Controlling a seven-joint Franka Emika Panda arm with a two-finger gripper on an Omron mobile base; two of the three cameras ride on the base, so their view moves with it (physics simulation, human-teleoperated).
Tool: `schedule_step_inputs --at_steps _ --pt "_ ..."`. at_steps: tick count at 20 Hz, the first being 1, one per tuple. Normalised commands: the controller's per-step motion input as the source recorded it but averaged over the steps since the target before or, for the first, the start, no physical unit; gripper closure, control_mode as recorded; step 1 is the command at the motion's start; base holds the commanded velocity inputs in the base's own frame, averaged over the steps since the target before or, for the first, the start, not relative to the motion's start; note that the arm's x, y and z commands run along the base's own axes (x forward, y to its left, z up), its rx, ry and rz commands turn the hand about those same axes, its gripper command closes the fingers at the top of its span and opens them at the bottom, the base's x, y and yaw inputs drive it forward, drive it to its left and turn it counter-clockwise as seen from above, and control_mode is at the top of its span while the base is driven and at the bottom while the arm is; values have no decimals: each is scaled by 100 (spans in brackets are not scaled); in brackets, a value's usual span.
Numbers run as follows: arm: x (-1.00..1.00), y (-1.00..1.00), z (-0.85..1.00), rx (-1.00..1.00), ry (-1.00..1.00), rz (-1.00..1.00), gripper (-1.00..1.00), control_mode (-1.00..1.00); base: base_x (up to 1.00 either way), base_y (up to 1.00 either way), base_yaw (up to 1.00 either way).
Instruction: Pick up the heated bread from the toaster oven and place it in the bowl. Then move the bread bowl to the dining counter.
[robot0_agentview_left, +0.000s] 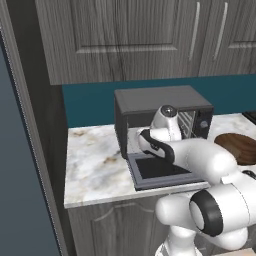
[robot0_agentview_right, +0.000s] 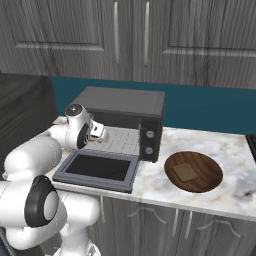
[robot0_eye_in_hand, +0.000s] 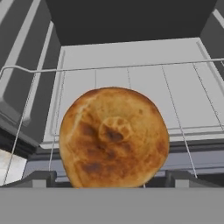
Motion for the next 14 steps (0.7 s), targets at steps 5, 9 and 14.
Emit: schedule_step_inputs --at_steps 5,9,14 --pt "2 -3 0 0 -7 -4 -100 -100 0 0 0" --pt "18 0 -1 0 0 0 -100 -100 0 0 0" --pt "24 4 0 0 0 0 -100 -100 0 0 0"
